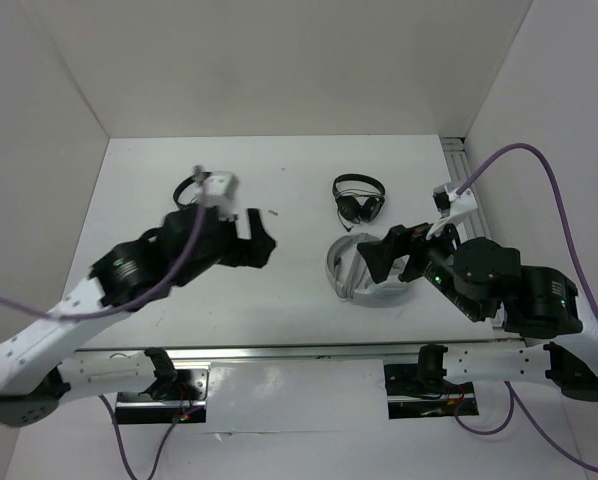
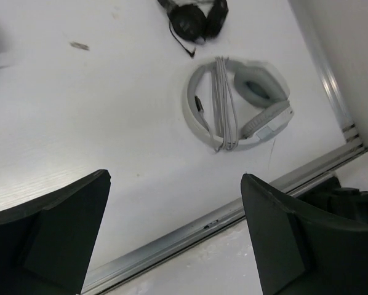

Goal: Wrap the headphones

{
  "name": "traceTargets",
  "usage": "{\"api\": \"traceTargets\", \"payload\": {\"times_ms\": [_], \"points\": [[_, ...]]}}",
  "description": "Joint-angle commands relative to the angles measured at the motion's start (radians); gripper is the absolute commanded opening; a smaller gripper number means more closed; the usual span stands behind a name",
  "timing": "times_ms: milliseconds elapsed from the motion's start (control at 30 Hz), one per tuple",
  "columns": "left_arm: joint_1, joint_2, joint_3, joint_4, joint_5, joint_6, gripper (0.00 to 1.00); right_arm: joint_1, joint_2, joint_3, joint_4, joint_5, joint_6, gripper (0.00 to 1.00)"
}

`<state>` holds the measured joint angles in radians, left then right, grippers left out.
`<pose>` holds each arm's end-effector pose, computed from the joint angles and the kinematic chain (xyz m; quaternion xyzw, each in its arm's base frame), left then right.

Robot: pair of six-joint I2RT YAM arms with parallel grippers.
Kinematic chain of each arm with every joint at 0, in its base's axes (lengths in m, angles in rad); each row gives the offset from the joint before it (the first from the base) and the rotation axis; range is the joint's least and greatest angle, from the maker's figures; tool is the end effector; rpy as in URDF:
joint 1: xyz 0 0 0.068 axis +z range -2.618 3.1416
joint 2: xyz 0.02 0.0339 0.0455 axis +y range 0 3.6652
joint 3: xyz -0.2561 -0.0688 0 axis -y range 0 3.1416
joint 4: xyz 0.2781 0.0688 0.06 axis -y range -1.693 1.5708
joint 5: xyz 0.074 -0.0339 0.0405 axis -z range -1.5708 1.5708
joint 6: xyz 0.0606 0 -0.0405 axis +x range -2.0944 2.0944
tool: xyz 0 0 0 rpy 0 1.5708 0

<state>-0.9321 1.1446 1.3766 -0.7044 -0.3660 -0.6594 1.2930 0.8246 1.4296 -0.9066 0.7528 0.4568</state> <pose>0.1887 -0.2177 0.4096 0.0199 0.8438 -0.2581 0.4701 0.0820 0.1364 0.4740 -0.1049 0.7729 0.2334 0.5806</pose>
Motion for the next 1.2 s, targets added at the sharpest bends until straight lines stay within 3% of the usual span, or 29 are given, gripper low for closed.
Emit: {"api": "traceTargets", "payload": {"times_ms": [0, 200, 433, 733, 1167], "points": [[0.006, -0.257, -0.074, -0.113, -0.133, -0.003, 1.00, -0.004, -0.036, -0.026, -0.040, 0.014, 0.029, 1.00], [0.006, -0.479, -0.059, -0.393, -0.182, -0.045, 1.00, -0.014, -0.088, -0.058, -0.132, 0.005, 0.066, 1.00], [0.015, -0.632, -0.022, -0.561, -0.149, -0.101, 1.00, -0.014, -0.171, -0.086, -0.255, 0.002, 0.123, 1.00], [0.015, -0.763, -0.083, -0.629, -0.159, -0.140, 1.00, -0.032, -0.285, -0.103, -0.345, -0.017, 0.172, 1.00], [0.015, -0.753, -0.073, -0.656, -0.159, -0.149, 1.00, -0.063, -0.265, -0.064, -0.382, -0.040, 0.172, 1.00]]}}
